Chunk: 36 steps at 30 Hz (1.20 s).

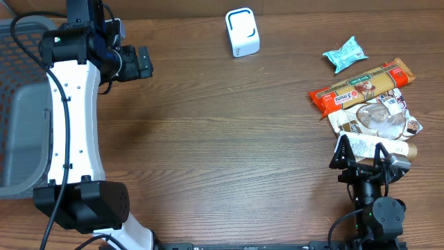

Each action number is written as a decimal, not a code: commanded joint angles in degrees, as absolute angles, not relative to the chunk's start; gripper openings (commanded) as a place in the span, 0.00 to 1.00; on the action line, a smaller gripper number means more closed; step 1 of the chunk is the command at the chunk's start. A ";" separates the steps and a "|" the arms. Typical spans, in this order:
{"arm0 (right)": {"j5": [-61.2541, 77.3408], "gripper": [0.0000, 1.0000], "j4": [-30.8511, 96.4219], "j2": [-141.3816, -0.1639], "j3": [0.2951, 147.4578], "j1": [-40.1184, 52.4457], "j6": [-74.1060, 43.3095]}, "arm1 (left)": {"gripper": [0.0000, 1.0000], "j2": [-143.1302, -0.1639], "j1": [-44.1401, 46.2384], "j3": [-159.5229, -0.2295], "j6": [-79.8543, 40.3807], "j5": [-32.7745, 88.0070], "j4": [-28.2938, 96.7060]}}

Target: Scan the item barcode

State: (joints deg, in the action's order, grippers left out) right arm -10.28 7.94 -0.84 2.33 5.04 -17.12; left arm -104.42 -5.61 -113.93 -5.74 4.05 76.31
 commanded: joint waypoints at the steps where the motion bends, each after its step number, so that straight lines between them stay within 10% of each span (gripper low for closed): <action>1: -9.82 1.00 7.22 -0.12 2.00 5.52 -15.84 | 1.00 -104.18 -5.19 -114.58 -4.89 4.05 76.27; 36: -9.56 1.00 3.51 -0.16 0.45 5.56 -15.86 | 0.99 -100.03 -4.86 -114.58 -4.89 4.03 76.29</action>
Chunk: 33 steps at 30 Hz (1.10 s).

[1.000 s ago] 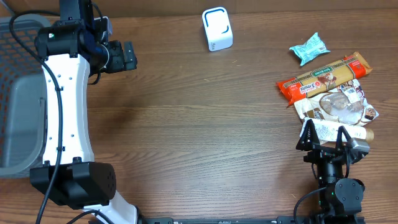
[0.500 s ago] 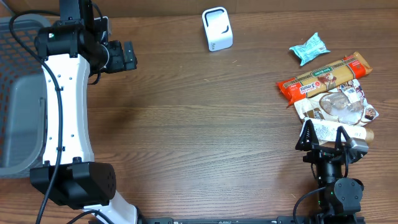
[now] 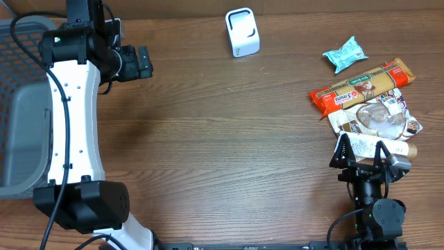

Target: Scan the item barcode

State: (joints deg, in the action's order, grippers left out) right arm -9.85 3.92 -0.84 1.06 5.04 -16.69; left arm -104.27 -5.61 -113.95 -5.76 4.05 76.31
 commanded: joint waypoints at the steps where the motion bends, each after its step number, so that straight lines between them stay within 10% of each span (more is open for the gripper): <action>1: -9.56 1.00 3.51 -0.16 0.45 5.56 -15.86 | 1.00 -98.56 -4.60 -114.58 -4.86 4.03 76.27; 14: -9.56 1.00 3.51 -0.16 0.45 5.56 -15.86 | 1.00 -70.89 -1.45 -109.06 -2.76 -0.36 69.47; 33: -9.56 1.00 3.51 -0.16 0.45 5.56 -15.86 | 1.00 -25.52 1.34 -20.47 14.66 12.58 -6.63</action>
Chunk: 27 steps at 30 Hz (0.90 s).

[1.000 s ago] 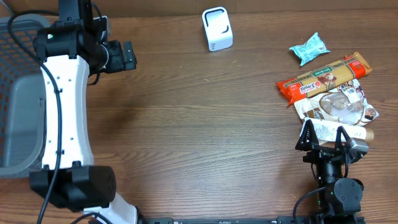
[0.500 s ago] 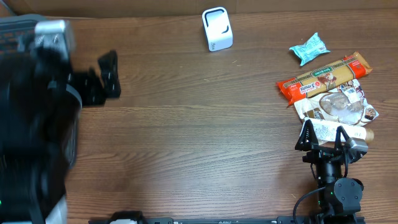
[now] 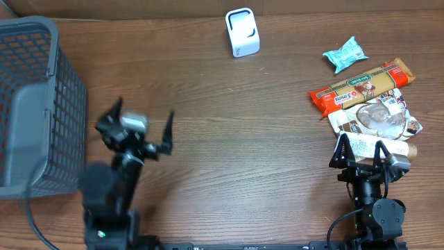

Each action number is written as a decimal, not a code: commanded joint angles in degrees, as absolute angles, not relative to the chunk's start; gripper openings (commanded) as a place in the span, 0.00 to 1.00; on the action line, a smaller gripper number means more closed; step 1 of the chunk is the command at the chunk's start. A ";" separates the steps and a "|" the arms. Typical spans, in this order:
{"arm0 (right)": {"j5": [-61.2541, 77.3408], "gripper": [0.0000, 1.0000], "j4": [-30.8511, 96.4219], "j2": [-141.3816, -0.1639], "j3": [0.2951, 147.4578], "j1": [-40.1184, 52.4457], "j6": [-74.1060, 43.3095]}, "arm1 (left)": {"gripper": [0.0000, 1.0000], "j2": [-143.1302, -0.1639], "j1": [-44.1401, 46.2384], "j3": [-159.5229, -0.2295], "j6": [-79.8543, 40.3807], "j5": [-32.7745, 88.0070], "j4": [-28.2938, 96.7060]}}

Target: Scan the item barcode

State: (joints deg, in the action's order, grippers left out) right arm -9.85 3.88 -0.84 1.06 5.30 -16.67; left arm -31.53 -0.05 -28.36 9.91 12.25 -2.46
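The white barcode scanner [image 3: 242, 32] stands at the back middle of the table. Several packaged items lie at the right: a teal packet [image 3: 345, 53], a long red-and-tan package [image 3: 361, 87], a white-and-brown bag [image 3: 378, 119] and a white tube with a tan cap [image 3: 388, 148]. My right gripper [image 3: 359, 154] is open, its fingers on either side of the tube's left end. At the left middle, my left gripper [image 3: 139, 126] is open over bare table and holds nothing.
A tall grey mesh basket [image 3: 35, 104] fills the left edge of the table. Wooden tabletop [image 3: 243, 139] stretches between the two arms.
My left arm was stretched to the back left beside the basket. Now it is drawn back to the front left, gripper open over the table. The right arm has not moved.
At both earlier moments my left arm reached far back along the basket, and the right gripper sat open at the tube. The items and scanner stayed put. Now the left arm is pulled back and the whole basket shows.
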 commanded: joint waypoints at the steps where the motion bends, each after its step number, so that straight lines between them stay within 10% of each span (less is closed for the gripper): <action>1: -9.56 1.00 3.51 -0.16 0.45 5.56 -15.86 | 0.99 -23.42 1.72 -17.47 14.66 11.38 -8.10; 27: -9.56 1.00 3.51 -0.16 0.45 5.56 -15.86 | 1.00 -0.25 1.85 -0.27 14.17 8.16 3.68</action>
